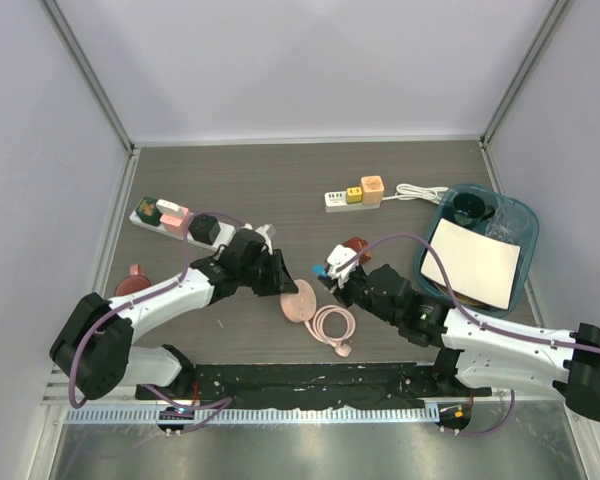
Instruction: Pull the plug off the socket
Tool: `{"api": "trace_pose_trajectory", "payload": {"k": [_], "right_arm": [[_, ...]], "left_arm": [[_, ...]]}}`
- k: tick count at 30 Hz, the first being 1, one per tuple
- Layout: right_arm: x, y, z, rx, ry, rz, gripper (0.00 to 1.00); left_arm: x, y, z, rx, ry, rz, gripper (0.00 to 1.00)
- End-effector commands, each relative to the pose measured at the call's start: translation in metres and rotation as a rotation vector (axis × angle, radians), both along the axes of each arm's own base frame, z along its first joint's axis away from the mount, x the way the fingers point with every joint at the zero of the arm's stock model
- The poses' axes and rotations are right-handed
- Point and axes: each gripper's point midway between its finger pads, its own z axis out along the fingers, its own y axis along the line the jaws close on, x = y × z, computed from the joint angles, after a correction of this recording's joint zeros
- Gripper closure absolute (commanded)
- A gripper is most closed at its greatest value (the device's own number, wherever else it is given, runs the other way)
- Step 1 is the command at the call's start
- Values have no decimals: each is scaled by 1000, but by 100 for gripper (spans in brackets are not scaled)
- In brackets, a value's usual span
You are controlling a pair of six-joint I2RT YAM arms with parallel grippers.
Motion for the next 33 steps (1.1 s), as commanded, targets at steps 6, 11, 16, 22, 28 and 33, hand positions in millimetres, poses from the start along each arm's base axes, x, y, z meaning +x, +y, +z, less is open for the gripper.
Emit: {"api": "trace_pose_trajectory", "payload": {"k": [6,11,16,22,28,33], "right_arm": [[14,-36,-42,175,293,-376,99],[12,-36,-55,236,396,-408,99],[16,-30,-68,299,530,-413,99],[27,-36,-89,343,607,-469,90],[36,-50,-91,414,607,-511,59],[47,-66,-81,391,595,-593,32]], "left_arm": [[35,50,9,261,-142,170,32],[36,64,47,257,-211,235,9],[39,70,103,235,-331,212,4],[35,84,119,347,-415,94,3],[30,92,114,384,-455,46,2],[26,87,120,330,-482,38,2]]}}
